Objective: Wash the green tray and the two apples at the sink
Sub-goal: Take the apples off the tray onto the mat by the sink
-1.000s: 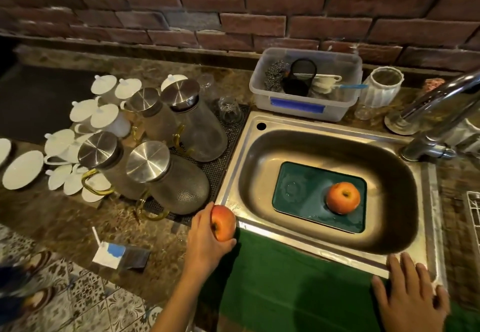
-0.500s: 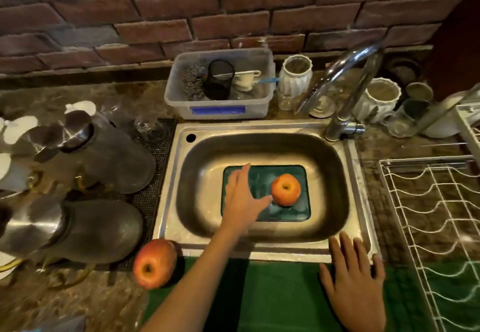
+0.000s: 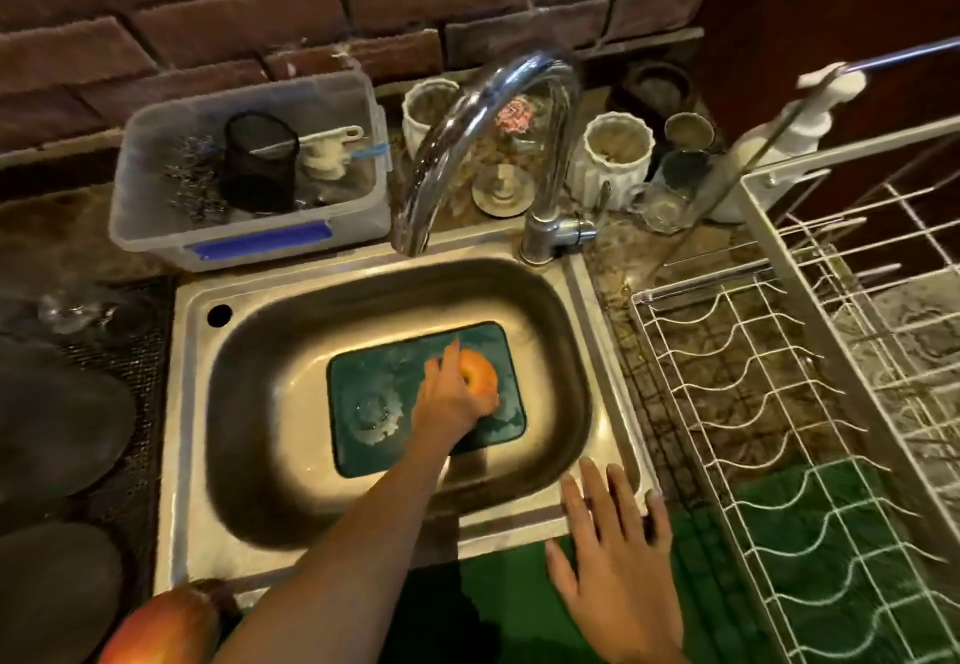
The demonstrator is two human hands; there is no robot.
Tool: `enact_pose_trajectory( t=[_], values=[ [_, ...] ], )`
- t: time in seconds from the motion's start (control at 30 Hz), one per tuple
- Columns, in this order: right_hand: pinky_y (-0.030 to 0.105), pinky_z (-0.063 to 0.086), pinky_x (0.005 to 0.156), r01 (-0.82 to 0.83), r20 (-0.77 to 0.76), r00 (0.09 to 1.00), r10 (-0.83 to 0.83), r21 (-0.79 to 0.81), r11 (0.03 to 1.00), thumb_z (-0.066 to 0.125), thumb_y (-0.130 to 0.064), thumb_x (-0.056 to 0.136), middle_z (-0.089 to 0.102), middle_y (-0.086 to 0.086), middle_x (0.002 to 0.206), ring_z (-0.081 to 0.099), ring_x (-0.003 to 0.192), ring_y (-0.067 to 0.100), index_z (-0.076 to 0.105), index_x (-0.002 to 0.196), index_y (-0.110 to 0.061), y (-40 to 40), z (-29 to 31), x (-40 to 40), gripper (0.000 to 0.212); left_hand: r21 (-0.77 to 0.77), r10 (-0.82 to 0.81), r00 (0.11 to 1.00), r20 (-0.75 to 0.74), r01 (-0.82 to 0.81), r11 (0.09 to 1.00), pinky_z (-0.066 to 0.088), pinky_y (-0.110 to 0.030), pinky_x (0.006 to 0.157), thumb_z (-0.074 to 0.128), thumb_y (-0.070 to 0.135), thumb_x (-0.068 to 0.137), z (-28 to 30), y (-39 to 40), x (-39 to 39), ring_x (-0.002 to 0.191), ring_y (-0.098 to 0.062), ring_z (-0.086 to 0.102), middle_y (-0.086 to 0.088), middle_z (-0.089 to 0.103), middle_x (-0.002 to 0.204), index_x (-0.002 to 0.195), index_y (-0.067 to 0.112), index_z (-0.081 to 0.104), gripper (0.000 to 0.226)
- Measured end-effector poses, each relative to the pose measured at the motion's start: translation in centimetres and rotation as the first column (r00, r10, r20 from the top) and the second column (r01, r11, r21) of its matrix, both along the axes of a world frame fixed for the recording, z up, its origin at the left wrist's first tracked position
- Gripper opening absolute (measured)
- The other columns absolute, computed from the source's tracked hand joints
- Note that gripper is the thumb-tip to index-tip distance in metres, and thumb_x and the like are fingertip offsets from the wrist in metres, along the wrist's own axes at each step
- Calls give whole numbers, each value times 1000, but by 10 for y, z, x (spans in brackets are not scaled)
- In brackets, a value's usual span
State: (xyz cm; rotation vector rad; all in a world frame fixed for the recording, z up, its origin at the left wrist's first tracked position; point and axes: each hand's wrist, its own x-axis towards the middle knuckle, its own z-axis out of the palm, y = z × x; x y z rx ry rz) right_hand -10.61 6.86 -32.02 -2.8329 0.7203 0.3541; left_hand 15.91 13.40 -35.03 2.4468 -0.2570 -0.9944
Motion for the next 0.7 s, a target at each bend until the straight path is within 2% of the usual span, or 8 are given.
enact_pose_trajectory(
  t=[0.13,0.27,0.4,0.57,0.63,0.7],
  values=[
    [58,10,117,-6,-4,1000,6,21,1000,32,-63,91,36,4,157,32,145,30,42,145,-24,1,5,2,67,-9,5,999,50,-4,1000,40,-49,103,83,38,71,4,2,-2,132,-36,43,-8,38,146,149,29,31,94],
    [58,12,117,0,-10,1000,0,45,999,27,-62,93,39,5,156,34,144,30,45,144,-22,1,9,3,67,-42,51,996,71,-48,998,41,-48,103,84,37,69,25,15,-5,130,-35,46,-8,41,144,148,31,33,94],
    [59,16,115,6,-30,1000,-5,56,998,22,-62,93,43,7,154,39,142,31,52,142,-20,4,17,5,71,-111,143,985,98,-132,985,42,-44,99,86,41,67,62,53,-17,126,-30,48,-3,43,142,148,34,33,97],
    [58,19,113,76,-39,996,-77,-12,997,8,-64,92,51,6,148,46,137,32,59,136,-22,9,33,14,79,-146,232,957,173,-208,967,45,-37,100,81,45,68,113,117,-55,124,-25,52,0,44,141,149,34,33,95],
    [54,10,116,80,-141,986,-90,-77,994,12,-66,88,38,-3,157,36,144,24,49,144,-34,13,36,20,74,-170,245,952,186,-214,962,44,-34,101,82,42,66,131,144,-75,125,-22,50,2,44,142,150,33,33,97],
    [52,2,118,92,-219,969,-117,-119,989,11,-71,84,12,-14,164,14,151,15,24,151,-46,14,36,25,73,-187,290,941,175,-257,948,43,-33,104,81,43,62,147,174,-97,126,-18,50,6,45,141,149,36,34,99]
  ],
)
